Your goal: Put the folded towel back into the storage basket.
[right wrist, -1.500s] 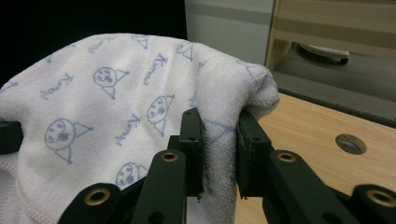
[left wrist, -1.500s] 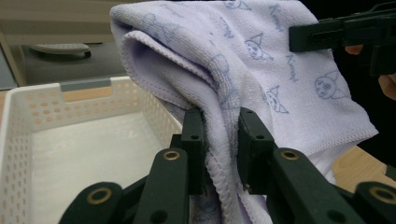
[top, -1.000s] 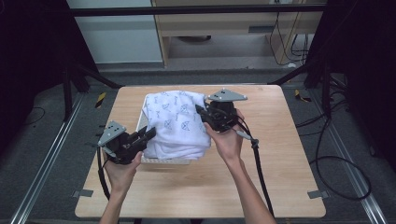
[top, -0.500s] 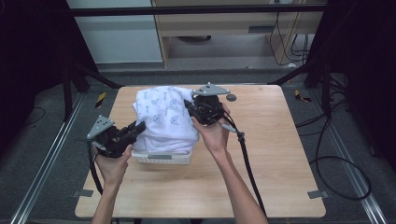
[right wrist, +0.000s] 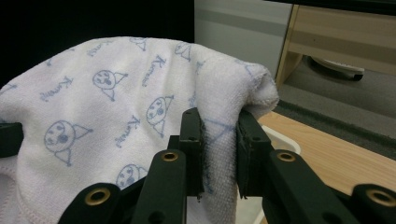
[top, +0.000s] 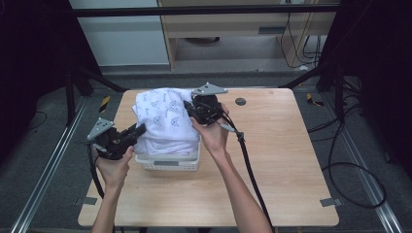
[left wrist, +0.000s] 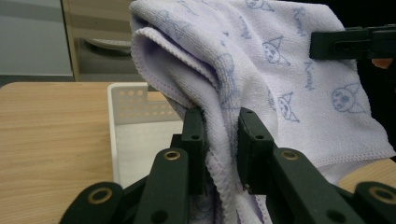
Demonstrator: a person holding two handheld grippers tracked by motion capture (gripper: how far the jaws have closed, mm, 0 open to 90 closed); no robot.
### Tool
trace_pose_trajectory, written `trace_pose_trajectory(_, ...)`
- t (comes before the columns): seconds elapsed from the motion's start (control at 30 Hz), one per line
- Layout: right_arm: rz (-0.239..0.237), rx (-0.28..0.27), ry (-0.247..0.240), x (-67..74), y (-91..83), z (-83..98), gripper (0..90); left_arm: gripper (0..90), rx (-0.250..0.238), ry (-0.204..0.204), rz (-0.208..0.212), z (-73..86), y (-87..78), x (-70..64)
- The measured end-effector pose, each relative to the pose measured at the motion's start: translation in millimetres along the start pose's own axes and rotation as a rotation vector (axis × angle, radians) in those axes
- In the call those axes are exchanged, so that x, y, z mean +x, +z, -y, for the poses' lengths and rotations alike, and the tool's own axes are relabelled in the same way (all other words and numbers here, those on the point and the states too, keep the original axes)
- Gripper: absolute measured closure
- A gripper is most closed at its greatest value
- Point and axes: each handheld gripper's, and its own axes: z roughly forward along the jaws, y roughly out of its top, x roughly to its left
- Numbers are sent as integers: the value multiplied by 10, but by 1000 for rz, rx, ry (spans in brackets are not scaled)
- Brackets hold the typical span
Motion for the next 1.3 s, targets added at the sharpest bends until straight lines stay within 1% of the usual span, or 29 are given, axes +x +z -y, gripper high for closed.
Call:
trace_pose_trajectory(0.2,6,16,-4,-4,134,40,757,744,18,-9,-10,38,78,65)
trace_pose_trajectory(0.53,15,38,-6,-27,279,101,756,744,43,-17,-23,99,190,157)
trace_pose_trajectory(0.7,21,52,-5,-32,350,143,755,744,60,-13,-36,133,244,177)
trace_pose_trajectory(0.87,21,64,11,-63,410,217,755,744,80,-5,-49,174,301,185)
trace_pose_trajectory(1.0,27,73,13,-70,447,264,755,744,96,2,-57,205,344,188)
trace_pose_trajectory(1.1,32,88,9,-66,496,306,754,744,115,-4,-62,250,396,207)
trace_pose_trajectory(1.3,36,108,10,-67,545,359,752,744,133,-7,-67,291,435,240)
